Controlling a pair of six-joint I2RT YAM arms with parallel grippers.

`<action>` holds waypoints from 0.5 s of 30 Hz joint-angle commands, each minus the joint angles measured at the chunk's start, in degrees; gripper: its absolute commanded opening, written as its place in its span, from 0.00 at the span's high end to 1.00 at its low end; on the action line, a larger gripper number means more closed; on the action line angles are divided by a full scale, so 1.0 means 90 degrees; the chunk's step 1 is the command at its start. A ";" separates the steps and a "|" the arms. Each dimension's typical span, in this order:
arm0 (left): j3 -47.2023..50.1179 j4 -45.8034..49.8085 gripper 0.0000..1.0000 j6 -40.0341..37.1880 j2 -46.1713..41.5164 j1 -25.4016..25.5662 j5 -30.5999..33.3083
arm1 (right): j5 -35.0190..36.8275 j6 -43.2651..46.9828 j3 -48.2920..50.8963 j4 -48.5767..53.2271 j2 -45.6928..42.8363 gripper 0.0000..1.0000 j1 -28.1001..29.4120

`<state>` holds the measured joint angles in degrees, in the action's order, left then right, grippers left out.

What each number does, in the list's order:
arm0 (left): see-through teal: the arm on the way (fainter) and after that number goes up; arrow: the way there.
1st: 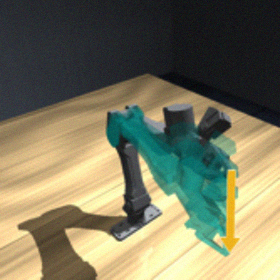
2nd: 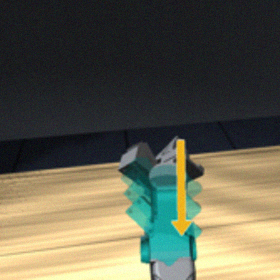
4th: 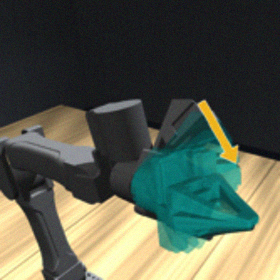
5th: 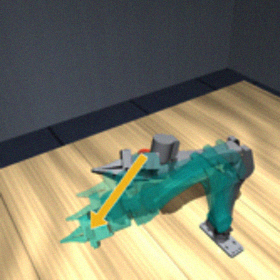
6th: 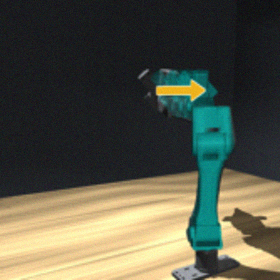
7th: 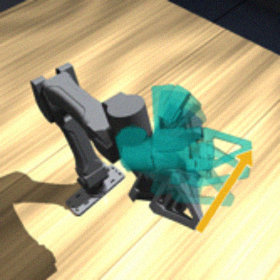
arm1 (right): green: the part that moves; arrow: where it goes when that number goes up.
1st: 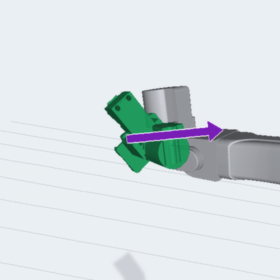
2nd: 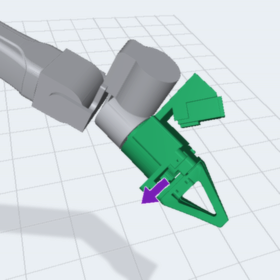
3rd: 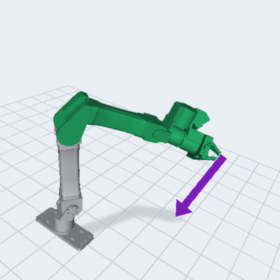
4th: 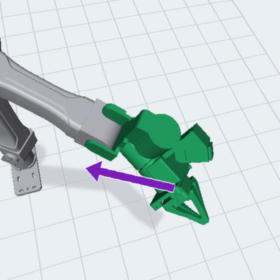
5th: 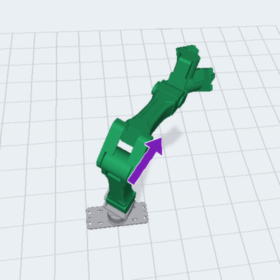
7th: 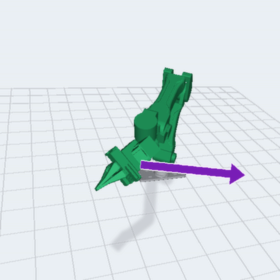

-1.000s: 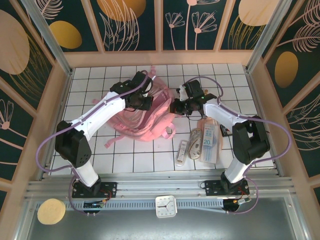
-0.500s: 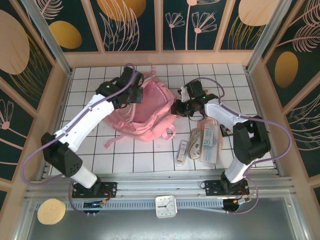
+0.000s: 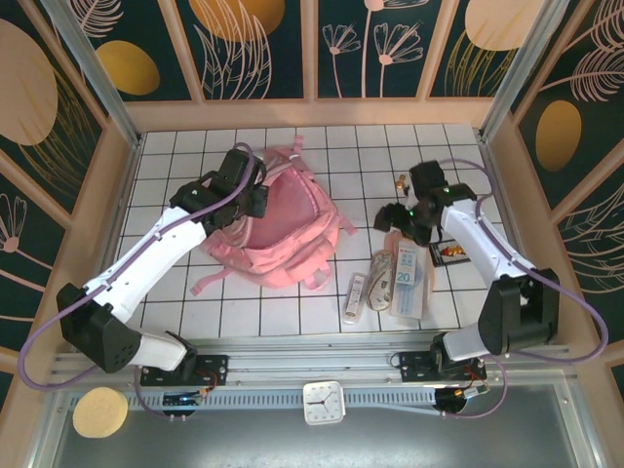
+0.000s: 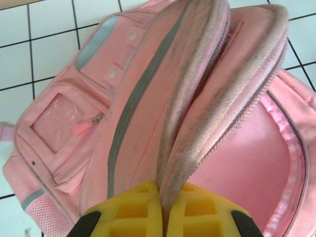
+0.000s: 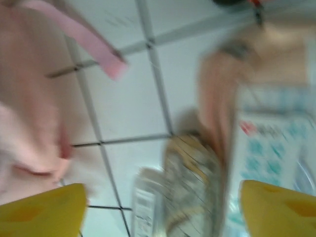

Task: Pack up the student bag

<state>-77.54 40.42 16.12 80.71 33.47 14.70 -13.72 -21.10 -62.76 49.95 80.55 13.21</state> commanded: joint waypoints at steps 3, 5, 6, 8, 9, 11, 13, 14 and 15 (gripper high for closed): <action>0.0412 -0.1291 1.00 -0.0170 -0.0179 -0.0028 -0.0634 | 0.0279 -0.0202 0.1248 0.0590 -0.0864 0.01 -0.0724; 0.0511 -0.1373 1.00 -0.0152 -0.0131 -0.0028 -0.0839 | 0.0269 -0.0274 0.1407 0.0476 -0.1001 0.01 -0.0927; 0.0559 -0.1426 1.00 -0.0150 -0.0115 -0.0028 -0.0920 | 0.0342 -0.0287 0.1446 0.0462 -0.1021 0.01 -0.1017; 0.0617 -0.1504 1.00 -0.0158 -0.0129 -0.0028 -0.0999 | 0.0308 -0.0292 0.1603 0.0339 -0.1035 0.02 -0.1229; 0.0621 -0.1531 1.00 -0.0175 -0.0117 -0.0028 -0.1032 | 0.0195 -0.0336 0.1763 0.0220 -0.1057 0.02 -0.1297; 0.0589 -0.1513 1.00 -0.0225 -0.0081 -0.0028 -0.1090 | 0.0151 -0.0441 0.1879 0.0096 -0.1051 0.03 -0.1376; 0.0555 -0.1461 1.00 -0.0267 -0.0056 -0.0028 -0.1156 | 0.0254 -0.0546 0.1952 0.0010 -0.1041 0.03 -0.1429; 0.0532 -0.1445 1.00 -0.0285 -0.0060 -0.0030 -0.1182 | 0.0288 -0.0632 0.2013 -0.0017 -0.1023 0.03 -0.1482; 0.0522 -0.1427 1.00 -0.0297 -0.0061 -0.0028 -0.1202 | 0.0186 -0.0716 0.2112 -0.0108 -0.1007 0.03 -0.1581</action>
<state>-71.64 33.63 14.55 80.51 33.47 5.39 -12.01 -24.56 -45.45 50.94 71.77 0.43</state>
